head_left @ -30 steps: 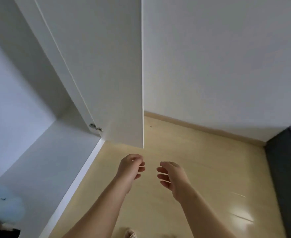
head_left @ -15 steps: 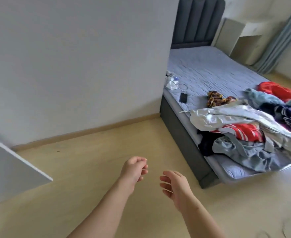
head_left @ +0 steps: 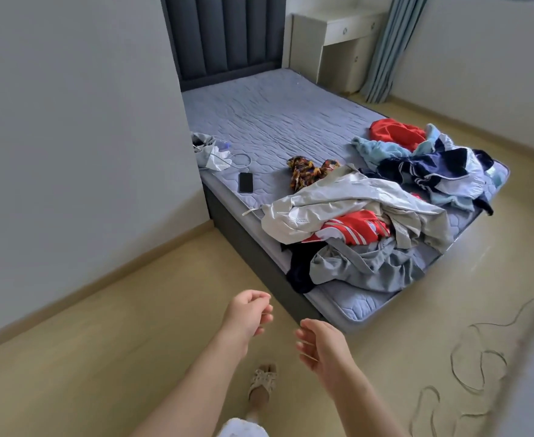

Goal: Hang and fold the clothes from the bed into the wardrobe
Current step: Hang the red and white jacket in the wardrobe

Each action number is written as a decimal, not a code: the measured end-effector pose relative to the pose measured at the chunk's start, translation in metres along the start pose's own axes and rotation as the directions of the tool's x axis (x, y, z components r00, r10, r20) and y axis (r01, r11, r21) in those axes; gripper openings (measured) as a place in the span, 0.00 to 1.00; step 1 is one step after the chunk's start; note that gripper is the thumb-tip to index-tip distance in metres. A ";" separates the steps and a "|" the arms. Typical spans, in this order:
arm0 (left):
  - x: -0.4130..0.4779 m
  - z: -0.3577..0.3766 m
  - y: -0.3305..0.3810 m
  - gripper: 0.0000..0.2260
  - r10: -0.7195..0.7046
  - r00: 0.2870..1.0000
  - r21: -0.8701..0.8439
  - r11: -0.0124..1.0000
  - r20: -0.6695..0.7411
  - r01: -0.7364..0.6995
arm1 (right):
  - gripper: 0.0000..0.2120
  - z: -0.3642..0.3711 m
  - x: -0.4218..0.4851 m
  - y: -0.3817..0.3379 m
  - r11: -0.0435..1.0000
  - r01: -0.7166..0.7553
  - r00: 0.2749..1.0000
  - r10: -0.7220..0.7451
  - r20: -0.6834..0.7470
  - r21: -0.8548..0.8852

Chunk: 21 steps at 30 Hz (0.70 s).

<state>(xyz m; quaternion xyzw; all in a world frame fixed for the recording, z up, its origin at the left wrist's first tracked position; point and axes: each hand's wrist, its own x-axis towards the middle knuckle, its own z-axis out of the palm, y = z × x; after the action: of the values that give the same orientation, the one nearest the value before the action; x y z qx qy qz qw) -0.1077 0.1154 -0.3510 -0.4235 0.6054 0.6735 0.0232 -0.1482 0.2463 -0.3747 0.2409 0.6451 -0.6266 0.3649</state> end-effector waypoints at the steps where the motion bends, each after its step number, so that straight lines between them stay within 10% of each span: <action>1: 0.015 0.008 0.010 0.06 0.002 1.000 0.011 1.000 0.014 -0.002 | 0.05 0.000 0.014 -0.012 1.000 0.003 1.000 -0.002 -0.013 0.013; 21: 0.241 0.159 0.137 0.06 -0.158 0.982 0.172 0.975 0.101 0.139 | 0.05 -0.040 0.205 -0.203 0.978 -0.168 0.972 0.185 -0.144 0.121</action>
<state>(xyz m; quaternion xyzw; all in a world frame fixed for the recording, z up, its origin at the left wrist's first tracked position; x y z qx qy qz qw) -0.4229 0.0958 -0.4015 -0.4252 0.6229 0.6409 0.1429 -0.4378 0.2352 -0.4068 0.3645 0.6125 -0.6051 0.3548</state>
